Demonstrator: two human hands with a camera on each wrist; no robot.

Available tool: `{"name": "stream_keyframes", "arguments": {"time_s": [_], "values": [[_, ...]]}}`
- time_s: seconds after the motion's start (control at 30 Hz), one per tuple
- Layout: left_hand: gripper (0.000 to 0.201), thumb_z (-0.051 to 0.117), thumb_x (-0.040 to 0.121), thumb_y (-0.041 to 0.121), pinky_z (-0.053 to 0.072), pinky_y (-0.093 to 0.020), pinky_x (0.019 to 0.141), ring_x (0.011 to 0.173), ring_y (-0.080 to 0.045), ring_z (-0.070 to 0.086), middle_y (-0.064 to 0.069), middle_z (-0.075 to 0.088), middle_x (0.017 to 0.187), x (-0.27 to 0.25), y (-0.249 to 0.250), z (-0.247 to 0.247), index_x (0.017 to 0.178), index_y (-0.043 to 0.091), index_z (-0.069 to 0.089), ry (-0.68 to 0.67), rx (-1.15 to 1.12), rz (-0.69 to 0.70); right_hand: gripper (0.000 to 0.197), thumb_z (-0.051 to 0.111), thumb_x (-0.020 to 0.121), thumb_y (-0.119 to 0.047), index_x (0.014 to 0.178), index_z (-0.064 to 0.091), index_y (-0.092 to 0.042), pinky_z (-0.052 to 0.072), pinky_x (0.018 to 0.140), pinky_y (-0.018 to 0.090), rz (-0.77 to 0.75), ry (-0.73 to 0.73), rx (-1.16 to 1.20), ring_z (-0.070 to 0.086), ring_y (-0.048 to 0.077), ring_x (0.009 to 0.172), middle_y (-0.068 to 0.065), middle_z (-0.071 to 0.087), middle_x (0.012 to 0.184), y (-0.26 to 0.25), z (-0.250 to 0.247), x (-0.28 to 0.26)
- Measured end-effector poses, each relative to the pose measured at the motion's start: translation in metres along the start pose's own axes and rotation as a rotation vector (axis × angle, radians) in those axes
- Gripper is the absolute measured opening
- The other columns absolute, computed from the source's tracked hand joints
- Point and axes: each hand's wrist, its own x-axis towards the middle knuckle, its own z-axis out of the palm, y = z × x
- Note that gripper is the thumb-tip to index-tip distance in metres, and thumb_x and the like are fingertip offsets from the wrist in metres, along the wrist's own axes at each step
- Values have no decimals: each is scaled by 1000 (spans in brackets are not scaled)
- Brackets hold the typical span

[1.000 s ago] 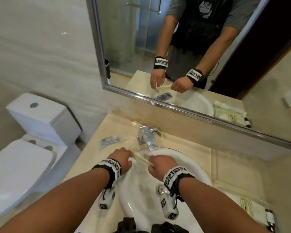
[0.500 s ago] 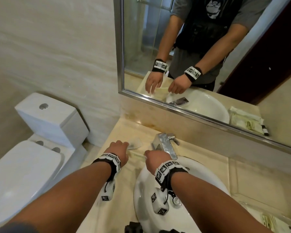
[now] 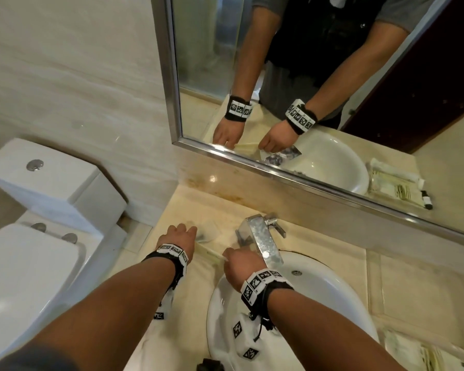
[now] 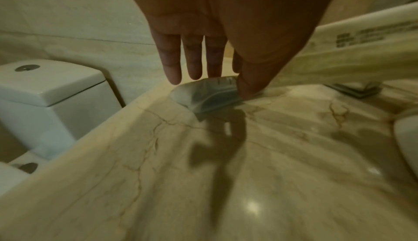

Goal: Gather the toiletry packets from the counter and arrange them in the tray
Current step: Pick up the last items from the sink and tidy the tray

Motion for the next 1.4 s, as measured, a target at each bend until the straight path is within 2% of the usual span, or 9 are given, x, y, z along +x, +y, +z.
{"name": "stream_keyframes", "arguments": {"time_s": [0.13,0.27,0.47,0.73,0.9,1.03,1.1,1.27,1.4], "values": [[57,50,83,9,48,-42,87,113,-31,47,-8,45,127,2,2,6,137,24,37,8,40,4,22,43,97,-16,113,58,-14,46,66,34,31,-46,73,64,30,83,7,68,94,1,8,5],[54,54,83,10,48,-42,86,110,-31,51,-9,48,123,-2,2,10,134,20,39,-7,56,-25,21,44,97,-17,113,57,-16,46,66,34,28,-77,97,60,29,80,7,68,95,3,10,3],[45,56,86,24,52,-42,87,106,-33,60,-10,52,119,-26,5,16,128,16,41,-60,-24,-26,25,44,95,-16,118,56,-15,47,71,35,34,-84,122,64,31,92,9,67,101,3,11,-12],[44,55,86,40,49,-37,90,112,-28,59,-7,55,123,-64,15,14,123,17,48,-53,16,138,26,43,98,-20,120,56,-20,44,68,32,44,-27,79,61,25,87,3,66,104,9,11,-64],[41,56,84,41,47,-34,79,103,-27,60,-6,57,114,-91,33,9,116,17,49,-55,53,253,25,42,99,-25,115,60,-21,53,71,36,92,17,41,62,24,83,0,66,96,25,12,-107],[34,52,87,39,42,-30,72,99,-27,60,-5,60,111,-112,58,7,113,18,53,-42,74,355,23,44,98,-22,110,64,-24,52,69,35,151,62,20,62,25,82,0,61,91,48,17,-142],[32,52,89,39,44,-31,75,101,-27,59,-6,60,111,-123,75,6,111,17,54,-43,93,416,23,45,98,-21,109,65,-25,48,67,34,190,72,9,60,25,82,-1,56,89,61,22,-159],[19,48,92,40,48,-33,80,97,-27,61,-5,65,103,-149,134,7,89,22,50,-39,116,570,27,48,97,-22,111,70,-30,43,68,33,246,130,-18,63,24,85,0,63,97,94,35,-207],[28,44,95,42,48,-33,81,98,-27,61,-5,65,103,-167,196,4,98,17,57,-3,153,661,29,48,98,-26,114,71,-29,43,76,38,299,196,-91,58,26,95,1,64,103,131,48,-253]]}}
